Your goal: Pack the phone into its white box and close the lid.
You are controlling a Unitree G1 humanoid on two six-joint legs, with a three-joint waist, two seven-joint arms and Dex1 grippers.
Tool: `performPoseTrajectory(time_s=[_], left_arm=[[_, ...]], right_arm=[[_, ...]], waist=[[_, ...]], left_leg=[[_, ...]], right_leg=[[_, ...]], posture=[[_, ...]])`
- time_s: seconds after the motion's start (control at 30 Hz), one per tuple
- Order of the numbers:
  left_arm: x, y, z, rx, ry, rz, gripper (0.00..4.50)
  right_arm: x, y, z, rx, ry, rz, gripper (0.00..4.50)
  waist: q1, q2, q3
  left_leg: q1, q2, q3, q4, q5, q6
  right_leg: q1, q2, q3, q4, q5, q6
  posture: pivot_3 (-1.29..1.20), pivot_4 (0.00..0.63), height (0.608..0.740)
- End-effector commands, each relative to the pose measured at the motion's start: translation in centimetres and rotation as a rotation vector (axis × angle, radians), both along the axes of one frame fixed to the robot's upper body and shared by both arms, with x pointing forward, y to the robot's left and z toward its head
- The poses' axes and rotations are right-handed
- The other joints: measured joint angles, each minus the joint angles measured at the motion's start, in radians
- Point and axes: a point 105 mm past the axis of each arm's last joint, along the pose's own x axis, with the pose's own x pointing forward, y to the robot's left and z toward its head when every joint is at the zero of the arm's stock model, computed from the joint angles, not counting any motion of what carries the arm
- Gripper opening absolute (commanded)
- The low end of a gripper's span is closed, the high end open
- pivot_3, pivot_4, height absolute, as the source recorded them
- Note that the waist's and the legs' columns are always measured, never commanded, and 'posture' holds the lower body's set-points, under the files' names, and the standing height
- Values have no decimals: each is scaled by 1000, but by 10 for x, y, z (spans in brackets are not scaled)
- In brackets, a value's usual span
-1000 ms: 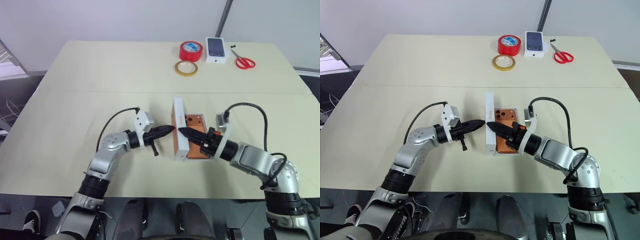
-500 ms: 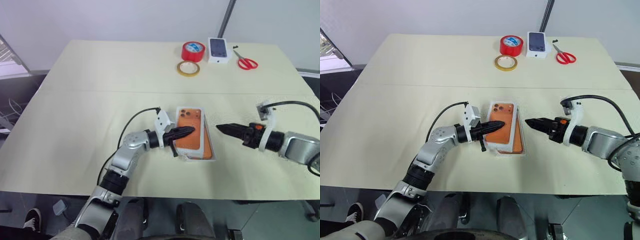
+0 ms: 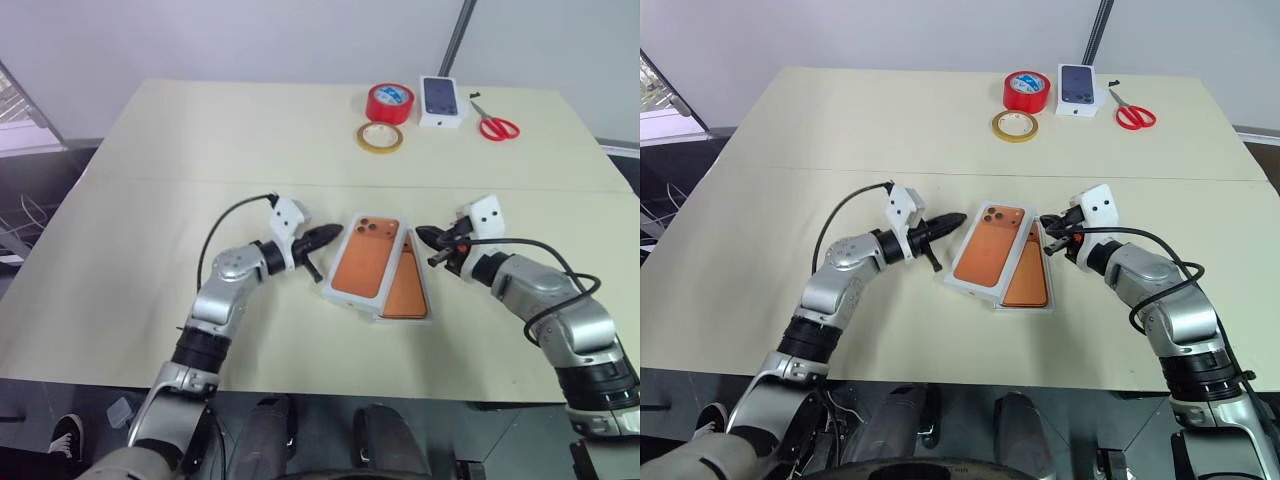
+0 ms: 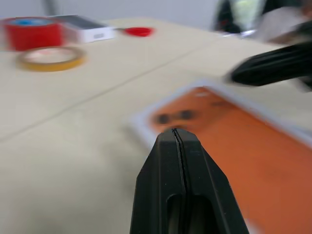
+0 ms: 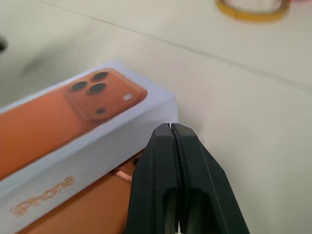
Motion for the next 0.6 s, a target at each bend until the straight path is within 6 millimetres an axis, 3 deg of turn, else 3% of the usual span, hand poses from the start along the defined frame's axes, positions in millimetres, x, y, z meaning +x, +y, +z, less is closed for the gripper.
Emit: performPoseTrajectory(time_s=[0.03,0.17,0.33,0.6], left_arm=[[7,1,4,-11,8,25,0],[12,1,-15,34,95,41,0],[1,-12,-35,82,204,-44,0],[-15,-35,-24,67,170,-183,0]], right_arm=[[1,6,7,-24,-52,14,35],[-4,12,3,-74,-57,57,35],[-15,15,1,-110,-42,133,35],[-22,16,2,-79,-20,154,35]], waist=[[-2,0,0],[-1,0,0],[-1,0,0],[-1,0,0]], left_leg=[[0,0,0,0,0,0],[0,0,0,0,0,0],[0,0,0,0,0,0],[0,0,0,1,0,0]], right_leg=[[0,0,0,0,0,0],[0,0,0,1,0,0],[0,0,0,1,0,0],[0,0,0,1,0,0]], posture=[[0,150,728],[0,150,728],[0,150,728],[0,150,728]])
